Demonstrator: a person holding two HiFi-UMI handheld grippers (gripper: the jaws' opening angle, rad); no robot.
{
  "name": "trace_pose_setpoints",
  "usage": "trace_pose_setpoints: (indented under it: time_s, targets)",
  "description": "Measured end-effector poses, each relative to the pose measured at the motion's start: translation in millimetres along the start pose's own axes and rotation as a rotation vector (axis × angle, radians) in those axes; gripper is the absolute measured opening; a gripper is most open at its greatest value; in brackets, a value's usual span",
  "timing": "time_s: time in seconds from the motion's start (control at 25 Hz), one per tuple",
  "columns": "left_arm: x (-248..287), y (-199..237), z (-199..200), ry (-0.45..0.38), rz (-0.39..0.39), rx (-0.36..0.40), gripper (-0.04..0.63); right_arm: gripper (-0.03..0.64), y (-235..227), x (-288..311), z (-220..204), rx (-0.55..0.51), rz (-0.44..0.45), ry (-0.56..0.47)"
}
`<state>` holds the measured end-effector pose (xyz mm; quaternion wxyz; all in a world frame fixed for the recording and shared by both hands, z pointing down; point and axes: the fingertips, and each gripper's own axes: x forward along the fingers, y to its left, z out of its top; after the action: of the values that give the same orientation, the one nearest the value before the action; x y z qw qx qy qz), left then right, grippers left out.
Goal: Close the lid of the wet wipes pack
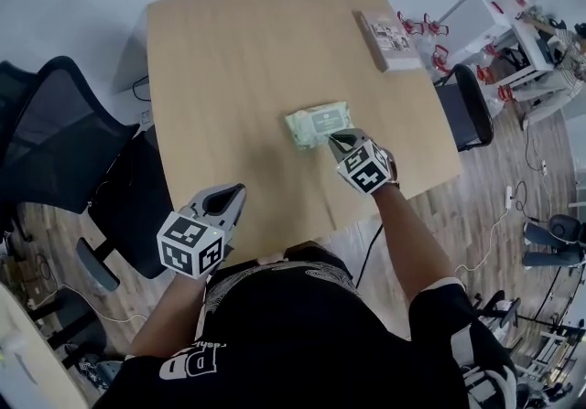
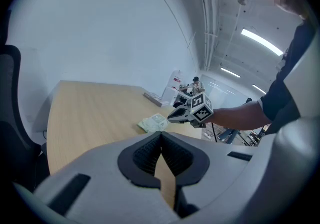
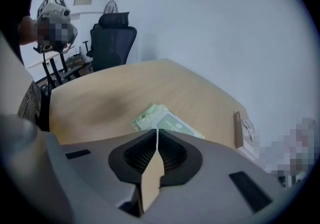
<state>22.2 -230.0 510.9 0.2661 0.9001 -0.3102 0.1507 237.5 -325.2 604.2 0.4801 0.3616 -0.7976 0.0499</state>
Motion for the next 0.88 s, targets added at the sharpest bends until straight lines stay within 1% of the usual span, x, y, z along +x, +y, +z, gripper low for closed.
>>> trace_pose_setpoints:
  time_s: [0.24,0.36,0.52,0.6,0.72,0.88]
  targets:
    - [-7,-6,4,0.003,-0.084,0.053,0.017,0.005,30,-40,21,0.129,-0.081,-0.115]
    - [-13,-9,6,-0.004,-0.118,0.075,0.017,0.005,50,-65,34,0.248,-0.098,-0.19]
    - [-20,-16,4,-0.005,-0.169,0.099,0.017,0.005,80,-97,50,0.442,-0.095,-0.322]
    - [-24,-22,1,0.002,-0.201,0.118,0.017,0.005,98,-111,54,0.509,-0.093,-0.371]
    - [-27,-32,-1,0.01,-0.241,0.152,0.017,0.005,121,-128,58,0.547,-0.105,-0.415]
    - [-30,-45,3,0.0,-0.271,0.181,0.017,0.005,136,-152,63,0.581,-0.128,-0.466]
